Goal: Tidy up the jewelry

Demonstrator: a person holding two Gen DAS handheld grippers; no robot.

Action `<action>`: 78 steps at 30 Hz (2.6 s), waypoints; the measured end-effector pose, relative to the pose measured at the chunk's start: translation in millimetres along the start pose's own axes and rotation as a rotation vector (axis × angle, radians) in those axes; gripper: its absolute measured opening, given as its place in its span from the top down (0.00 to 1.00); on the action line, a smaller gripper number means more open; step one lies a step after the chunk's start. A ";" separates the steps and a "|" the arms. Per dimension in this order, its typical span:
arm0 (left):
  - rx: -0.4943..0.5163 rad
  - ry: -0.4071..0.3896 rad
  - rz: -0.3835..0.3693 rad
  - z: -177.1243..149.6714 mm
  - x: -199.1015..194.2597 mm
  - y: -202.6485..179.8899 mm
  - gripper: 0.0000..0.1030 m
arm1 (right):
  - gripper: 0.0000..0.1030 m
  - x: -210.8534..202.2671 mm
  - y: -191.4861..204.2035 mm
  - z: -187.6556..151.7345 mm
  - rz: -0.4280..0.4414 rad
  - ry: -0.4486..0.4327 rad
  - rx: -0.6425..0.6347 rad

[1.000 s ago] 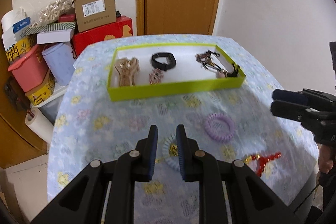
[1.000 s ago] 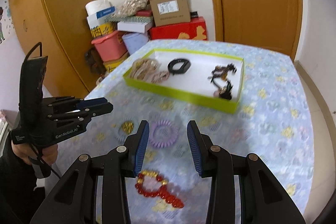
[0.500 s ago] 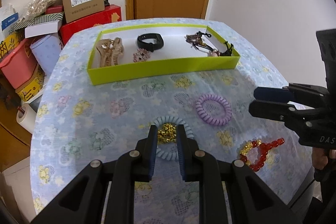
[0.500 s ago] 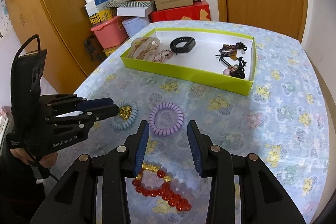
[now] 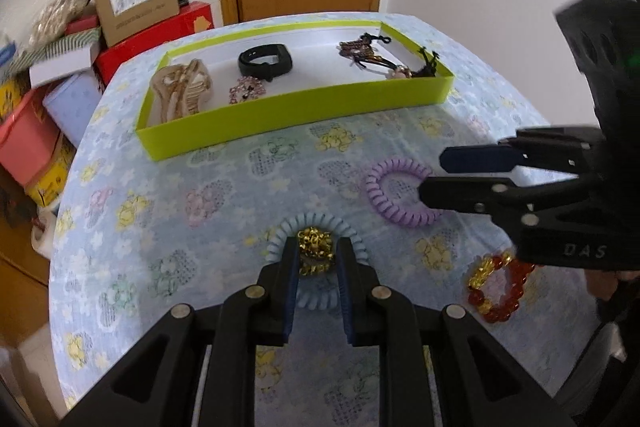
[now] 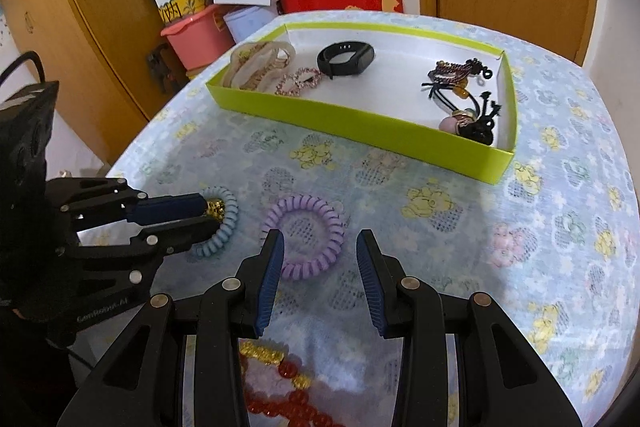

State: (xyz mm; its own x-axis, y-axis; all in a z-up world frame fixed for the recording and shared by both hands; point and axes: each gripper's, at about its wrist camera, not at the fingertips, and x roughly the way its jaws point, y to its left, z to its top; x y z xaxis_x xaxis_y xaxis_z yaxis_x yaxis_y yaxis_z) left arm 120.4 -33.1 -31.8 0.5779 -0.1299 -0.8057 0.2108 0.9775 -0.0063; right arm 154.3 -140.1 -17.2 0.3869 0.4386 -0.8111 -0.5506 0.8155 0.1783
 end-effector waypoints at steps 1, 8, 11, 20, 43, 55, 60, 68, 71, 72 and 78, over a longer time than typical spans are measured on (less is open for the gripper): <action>0.019 -0.002 0.013 -0.1 0.2 -2.4 0.81 | 0.62 2.2 0.3 0.1 -0.005 0.008 -0.003; 0.048 -0.010 0.038 0.0 0.8 -6.3 0.84 | 0.80 8.1 7.4 -0.2 -0.088 0.010 -0.071; 0.041 -0.014 0.065 0.4 1.5 -4.2 0.95 | 0.90 8.0 4.2 -0.4 -0.110 0.008 -0.071; -0.047 -0.059 0.009 -1.5 -7.2 9.0 0.96 | 0.91 0.4 2.3 -3.2 -0.105 -0.016 -0.050; -0.124 -0.192 -0.031 28.3 -82.1 22.1 0.96 | 0.91 -65.6 18.2 6.9 -0.115 -0.154 -0.068; -0.128 -0.243 -0.040 60.4 -105.1 27.6 0.96 | 0.91 -85.9 17.5 22.3 -0.136 -0.191 -0.094; -0.123 -0.243 -0.043 76.3 -102.1 31.0 0.96 | 0.91 -85.5 13.0 32.0 -0.137 -0.189 -0.098; -0.117 -0.233 -0.057 100.2 -87.3 37.6 0.96 | 0.91 -75.7 -0.8 49.9 -0.148 -0.185 -0.081; -0.114 -0.229 -0.061 108.2 -80.4 39.4 0.96 | 0.91 -71.1 -7.2 55.9 -0.153 -0.184 -0.071; -0.114 -0.227 -0.062 111.2 -77.3 40.0 0.96 | 0.91 -68.2 -10.4 58.8 -0.157 -0.183 -0.065; -0.120 -0.211 -0.072 125.5 -57.8 45.8 0.96 | 0.91 -52.7 -25.2 71.8 -0.169 -0.169 -0.042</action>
State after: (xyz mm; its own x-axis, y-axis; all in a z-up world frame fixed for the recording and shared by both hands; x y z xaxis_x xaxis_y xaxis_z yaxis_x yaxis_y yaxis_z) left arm 195.6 -1.7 88.9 0.7194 -0.2191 -0.6591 0.1697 0.9756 -0.1391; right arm 201.0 -156.6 61.1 0.5923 0.3568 -0.7224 -0.4962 0.8679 0.0218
